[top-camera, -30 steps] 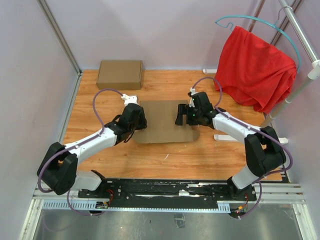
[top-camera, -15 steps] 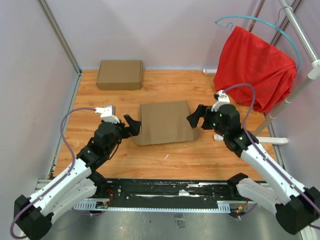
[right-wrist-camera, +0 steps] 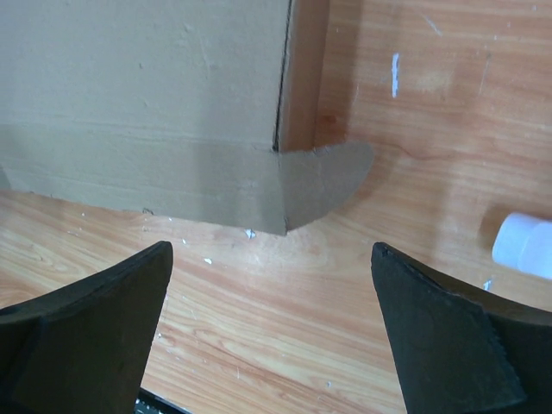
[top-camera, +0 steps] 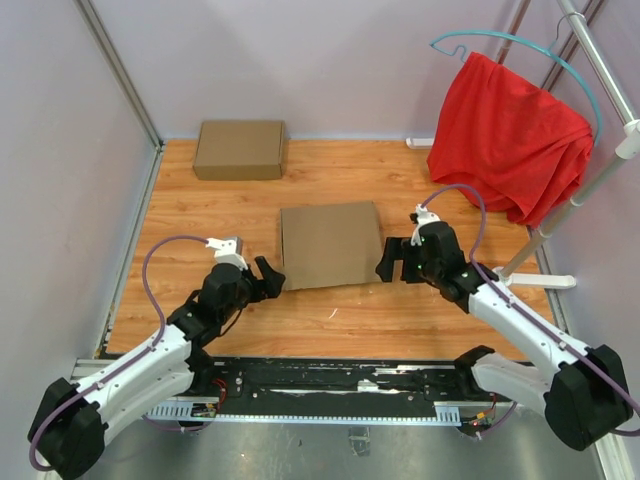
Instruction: Fold the paper box
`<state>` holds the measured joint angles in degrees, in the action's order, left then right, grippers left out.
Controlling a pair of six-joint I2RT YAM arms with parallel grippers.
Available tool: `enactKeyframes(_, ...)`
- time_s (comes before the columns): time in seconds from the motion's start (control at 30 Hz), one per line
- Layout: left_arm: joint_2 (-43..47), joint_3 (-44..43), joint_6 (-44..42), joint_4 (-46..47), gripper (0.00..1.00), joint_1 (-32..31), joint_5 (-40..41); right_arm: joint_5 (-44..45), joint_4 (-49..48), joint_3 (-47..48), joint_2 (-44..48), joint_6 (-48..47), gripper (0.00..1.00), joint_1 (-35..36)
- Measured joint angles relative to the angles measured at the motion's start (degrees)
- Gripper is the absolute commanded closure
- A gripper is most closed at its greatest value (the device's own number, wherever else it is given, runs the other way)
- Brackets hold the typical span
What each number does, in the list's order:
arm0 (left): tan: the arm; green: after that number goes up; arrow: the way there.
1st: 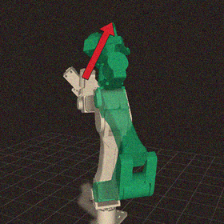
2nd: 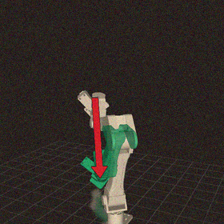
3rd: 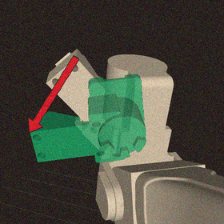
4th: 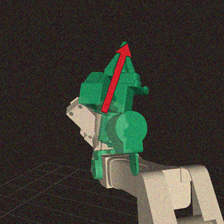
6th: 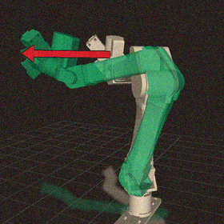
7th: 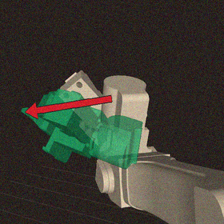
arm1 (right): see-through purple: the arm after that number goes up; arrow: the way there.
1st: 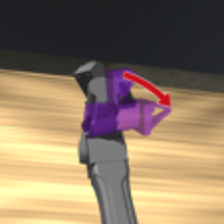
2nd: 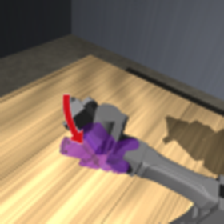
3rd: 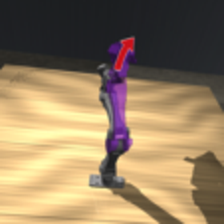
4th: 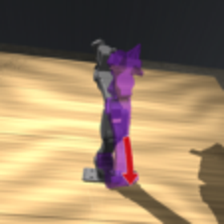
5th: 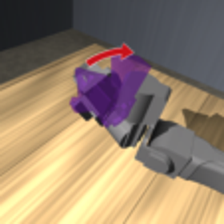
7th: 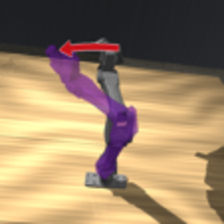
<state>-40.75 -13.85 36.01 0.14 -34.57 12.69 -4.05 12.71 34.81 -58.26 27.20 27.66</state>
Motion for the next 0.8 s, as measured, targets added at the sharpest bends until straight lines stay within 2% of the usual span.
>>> enactKeyframes(0.4,-7.9,-3.7,-3.1,4.9,0.12,0.0,-4.3,-0.8,-0.2,5.7,-12.7,-3.8,0.01,0.1)
enactKeyframes(0.8,-14.9,-5.2,-5.3,6.5,0.13,0.0,-8.5,1.2,1.8,9.7,-18.2,-6.0,0.01,3.3)
